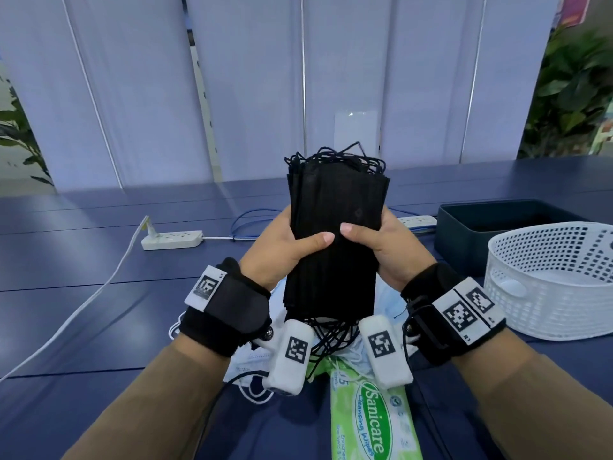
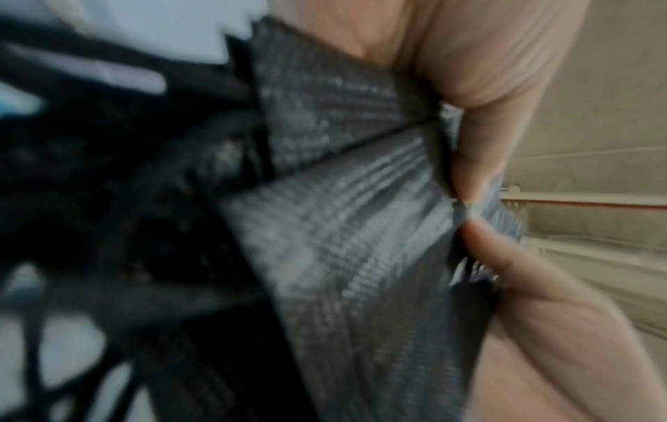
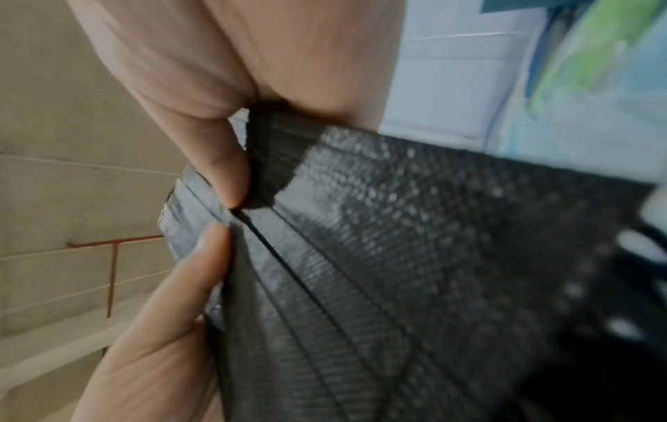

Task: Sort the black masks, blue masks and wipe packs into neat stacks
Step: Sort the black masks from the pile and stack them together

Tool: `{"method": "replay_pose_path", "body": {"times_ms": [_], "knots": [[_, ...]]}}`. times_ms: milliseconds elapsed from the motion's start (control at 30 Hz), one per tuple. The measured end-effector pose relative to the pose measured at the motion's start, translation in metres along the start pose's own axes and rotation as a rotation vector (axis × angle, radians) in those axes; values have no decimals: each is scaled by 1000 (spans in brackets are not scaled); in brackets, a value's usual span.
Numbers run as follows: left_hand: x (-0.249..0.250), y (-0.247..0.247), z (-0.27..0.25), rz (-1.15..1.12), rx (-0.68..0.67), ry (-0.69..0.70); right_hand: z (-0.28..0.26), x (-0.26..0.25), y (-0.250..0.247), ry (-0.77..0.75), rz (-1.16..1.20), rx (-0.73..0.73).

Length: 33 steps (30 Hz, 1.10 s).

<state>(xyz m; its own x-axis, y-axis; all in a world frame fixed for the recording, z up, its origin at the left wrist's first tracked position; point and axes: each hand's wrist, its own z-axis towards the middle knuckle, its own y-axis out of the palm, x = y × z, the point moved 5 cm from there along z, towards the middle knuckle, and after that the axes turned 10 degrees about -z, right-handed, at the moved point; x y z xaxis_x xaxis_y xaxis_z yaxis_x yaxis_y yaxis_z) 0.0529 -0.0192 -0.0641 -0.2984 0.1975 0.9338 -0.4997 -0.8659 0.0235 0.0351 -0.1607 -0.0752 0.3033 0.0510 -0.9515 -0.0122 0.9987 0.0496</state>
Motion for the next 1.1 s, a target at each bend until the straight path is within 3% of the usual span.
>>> {"method": "replay_pose_path", "body": {"times_ms": [133, 333, 633, 900, 1100], "knots": [[1, -2, -3, 75, -53, 26, -2, -28, -9, -107, -13, 49], [-7, 12, -5, 20, -125, 7, -5, -48, -22, -162, -104, -17], [3, 26, -3, 102, 8, 158, -7, -47, -15, -158, -328, 33], [-3, 25, 1, 231, -10, 168, -10, -68, -33, -249, -349, 192], [-11, 22, 4, 323, -35, 169, -12, -77, -39, -177, -241, 85]]}}
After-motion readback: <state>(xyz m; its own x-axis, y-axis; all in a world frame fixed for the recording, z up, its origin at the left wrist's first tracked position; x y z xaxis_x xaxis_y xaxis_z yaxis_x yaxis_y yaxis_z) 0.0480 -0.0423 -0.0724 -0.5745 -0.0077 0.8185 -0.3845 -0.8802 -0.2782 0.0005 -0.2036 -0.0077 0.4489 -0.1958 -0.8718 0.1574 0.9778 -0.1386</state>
